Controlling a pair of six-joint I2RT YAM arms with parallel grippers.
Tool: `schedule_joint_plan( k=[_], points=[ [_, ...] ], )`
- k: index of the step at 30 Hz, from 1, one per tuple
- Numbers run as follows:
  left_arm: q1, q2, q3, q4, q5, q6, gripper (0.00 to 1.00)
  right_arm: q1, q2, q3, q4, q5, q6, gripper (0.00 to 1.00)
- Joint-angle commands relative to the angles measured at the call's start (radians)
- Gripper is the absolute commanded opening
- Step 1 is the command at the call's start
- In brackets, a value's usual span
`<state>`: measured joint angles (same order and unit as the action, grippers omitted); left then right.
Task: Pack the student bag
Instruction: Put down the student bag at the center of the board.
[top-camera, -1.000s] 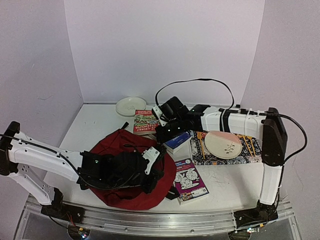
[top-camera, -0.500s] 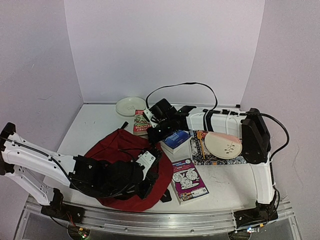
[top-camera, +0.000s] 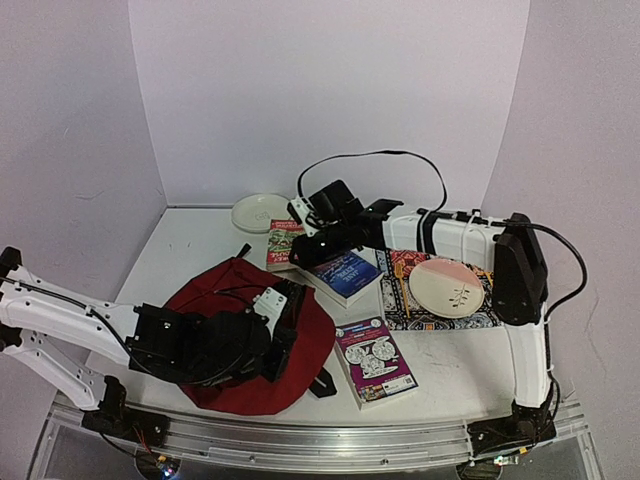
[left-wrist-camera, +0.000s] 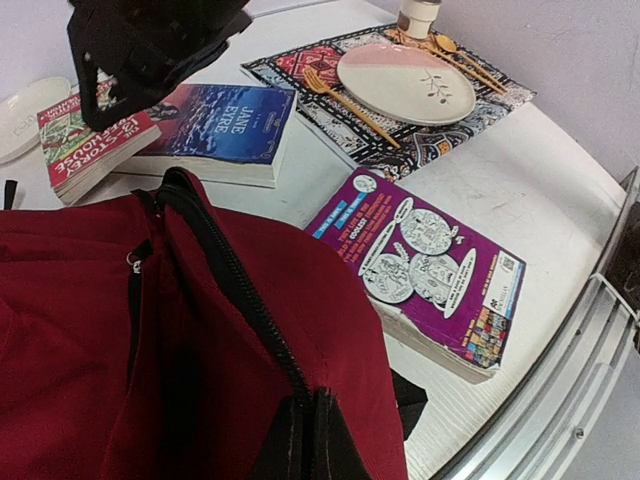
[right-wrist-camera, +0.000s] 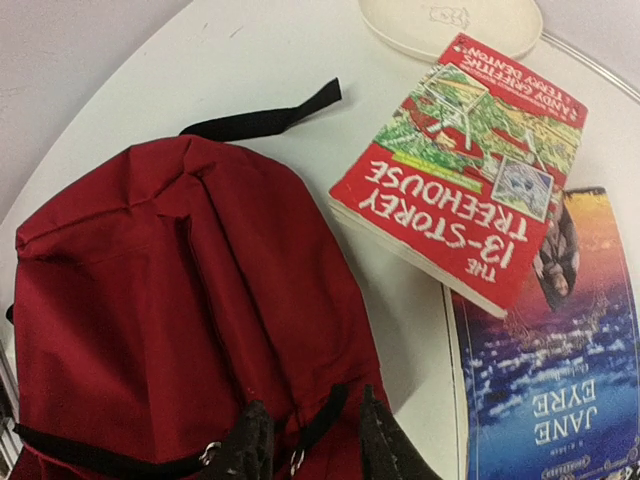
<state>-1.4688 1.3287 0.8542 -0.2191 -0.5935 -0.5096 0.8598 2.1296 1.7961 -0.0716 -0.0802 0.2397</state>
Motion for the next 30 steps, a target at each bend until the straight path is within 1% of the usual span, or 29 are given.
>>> schedule_joint_plan(
  k=[1,6,8,9,10,12,17,19,21,26,30],
  points=[
    [0.058,0.070,0.059,0.027,0.022,-0.024,0.01,-0.008,-0.201,-0.096,0.005,0.048,0.035,0.40],
    [0.109,0.140,0.121,0.061,0.088,-0.022,0.07,-0.009,-0.341,-0.275,0.004,0.079,0.109,0.57],
    [0.110,0.177,0.152,0.076,0.134,-0.007,0.15,-0.009,-0.387,-0.354,0.004,0.104,0.166,0.63],
    [0.111,0.198,0.168,0.082,0.159,-0.004,0.22,-0.009,-0.408,-0.396,0.004,0.103,0.187,0.64],
    [0.110,0.211,0.179,0.086,0.177,-0.005,0.27,-0.009,-0.428,-0.431,0.003,0.095,0.210,0.65],
    [0.111,0.230,0.191,0.092,0.200,-0.016,0.33,-0.009,-0.459,-0.491,0.005,0.057,0.268,0.66],
    [0.118,0.191,0.179,0.092,0.202,-0.049,0.54,-0.007,-0.515,-0.591,0.023,-0.021,0.361,0.69],
    [0.126,0.157,0.164,0.089,0.198,-0.076,0.63,0.000,-0.526,-0.611,0.037,-0.056,0.397,0.73],
    [0.137,0.114,0.142,0.078,0.195,-0.101,0.69,0.012,-0.531,-0.622,0.048,-0.078,0.421,0.76],
    [0.159,0.036,0.114,-0.035,0.186,-0.190,0.78,0.046,-0.513,-0.629,0.064,-0.119,0.474,0.80],
    [0.181,0.009,0.085,-0.101,0.229,-0.243,0.83,0.066,-0.480,-0.620,0.090,-0.128,0.495,0.83]
  ],
)
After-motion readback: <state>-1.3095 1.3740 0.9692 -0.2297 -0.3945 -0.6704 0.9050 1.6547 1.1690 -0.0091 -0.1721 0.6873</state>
